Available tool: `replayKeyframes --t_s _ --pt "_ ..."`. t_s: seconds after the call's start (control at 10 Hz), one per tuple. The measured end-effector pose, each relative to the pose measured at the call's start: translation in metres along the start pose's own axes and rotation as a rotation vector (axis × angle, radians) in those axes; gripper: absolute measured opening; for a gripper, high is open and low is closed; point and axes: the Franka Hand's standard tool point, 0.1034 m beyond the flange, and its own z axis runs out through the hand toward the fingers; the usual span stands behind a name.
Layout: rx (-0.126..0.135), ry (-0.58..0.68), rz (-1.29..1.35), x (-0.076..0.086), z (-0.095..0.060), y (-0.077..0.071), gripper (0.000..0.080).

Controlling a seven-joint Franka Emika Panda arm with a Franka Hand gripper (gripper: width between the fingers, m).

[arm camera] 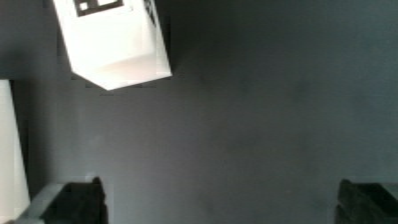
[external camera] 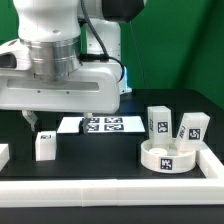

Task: Assemble stool

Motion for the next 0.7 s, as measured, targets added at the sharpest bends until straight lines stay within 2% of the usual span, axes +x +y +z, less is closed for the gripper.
replayKeyframes --t_s 0.1,0.2,0.3,0.5,0.7 --pt "-0.033 -0.065 -0.038 0.001 0.003 0.015 0.0649" --pt "-0.048 -0.097 -0.044 0.001 0.007 0.027 0.0649" --pt "-0.042 -0.171 -0.055 -0.005 0.010 0.034 0.0649" --pt "-0.035 -0.286 -0.057 -0.008 0.013 0.033 0.0649" --pt "-0.038 -0.280 -0.060 -0.004 0.015 0.033 0.0649"
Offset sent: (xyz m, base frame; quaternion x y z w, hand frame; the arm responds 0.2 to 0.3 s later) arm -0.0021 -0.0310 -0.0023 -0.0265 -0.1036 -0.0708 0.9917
